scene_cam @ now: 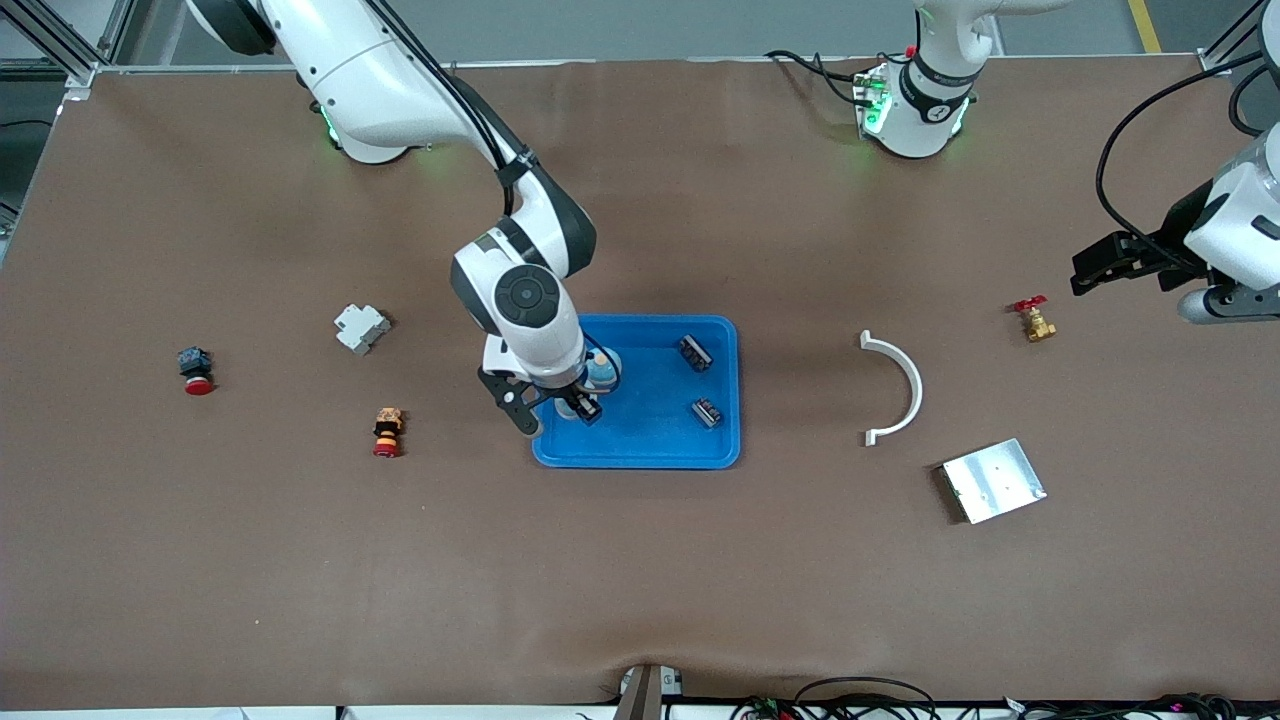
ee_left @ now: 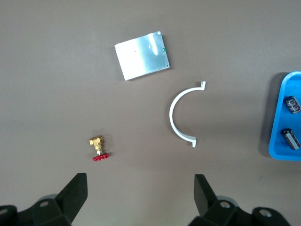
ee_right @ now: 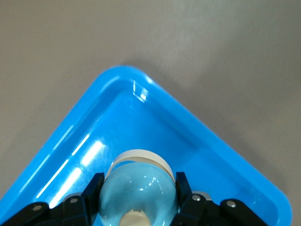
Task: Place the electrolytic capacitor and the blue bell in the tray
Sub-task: 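Lower the bell into the tray and open the right gripper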
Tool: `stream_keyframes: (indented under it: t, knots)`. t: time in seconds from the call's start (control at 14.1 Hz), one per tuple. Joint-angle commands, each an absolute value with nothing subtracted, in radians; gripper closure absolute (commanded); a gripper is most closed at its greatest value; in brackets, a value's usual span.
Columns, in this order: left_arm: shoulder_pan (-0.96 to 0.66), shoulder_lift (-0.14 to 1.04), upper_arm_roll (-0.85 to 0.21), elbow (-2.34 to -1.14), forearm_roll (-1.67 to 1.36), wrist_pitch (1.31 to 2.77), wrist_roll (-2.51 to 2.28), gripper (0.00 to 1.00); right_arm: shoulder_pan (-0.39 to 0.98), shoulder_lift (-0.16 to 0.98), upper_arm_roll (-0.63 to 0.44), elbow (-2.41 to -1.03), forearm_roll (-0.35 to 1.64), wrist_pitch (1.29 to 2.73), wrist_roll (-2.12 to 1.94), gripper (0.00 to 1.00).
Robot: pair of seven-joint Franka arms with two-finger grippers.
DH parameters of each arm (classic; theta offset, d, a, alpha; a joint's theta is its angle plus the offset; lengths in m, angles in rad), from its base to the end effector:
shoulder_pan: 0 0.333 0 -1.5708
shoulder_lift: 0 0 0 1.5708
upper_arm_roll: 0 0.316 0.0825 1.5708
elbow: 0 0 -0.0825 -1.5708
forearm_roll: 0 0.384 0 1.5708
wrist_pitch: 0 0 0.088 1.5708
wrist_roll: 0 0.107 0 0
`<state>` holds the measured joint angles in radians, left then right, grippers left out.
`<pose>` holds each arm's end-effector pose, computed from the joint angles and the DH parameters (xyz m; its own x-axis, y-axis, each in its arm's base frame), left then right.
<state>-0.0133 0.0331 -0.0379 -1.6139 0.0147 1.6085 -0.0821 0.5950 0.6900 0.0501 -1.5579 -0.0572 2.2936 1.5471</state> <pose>0.5652 -0.0271 0.5888 0.9988 0.0303 -0.0372 0.0297 -0.9994 -0.0165 0.5702 0.4208 0.2455 0.6389 -0.7692 0.0138 -0.7680 -0.6387 -0.0463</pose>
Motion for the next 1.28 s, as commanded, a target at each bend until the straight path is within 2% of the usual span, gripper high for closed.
stream_keyframes:
  t: [0.0,0.14,0.43,1.21]
  knots:
    - [-0.006,0.045,-0.046,-1.618,-0.005,1.621,-0.06,0.0,0.626,0.753,0.038,-1.477,-0.081,2.292,1.604,1.0]
    - [-0.008,0.046,-0.046,-1.62,-0.006,1.618,-0.06,0.0,0.644,0.79,0.035,-1.436,-0.084,2.292,1.626,1.0]
    - [-0.008,0.041,-0.046,-1.618,-0.009,1.62,-0.063,0.0,0.644,0.804,0.032,-1.43,-0.153,2.295,1.624,1.0]
    - [-0.009,0.043,-0.048,-1.618,-0.009,1.62,-0.078,0.0,0.64,0.871,0.032,-1.399,-0.155,2.373,1.626,1.0]
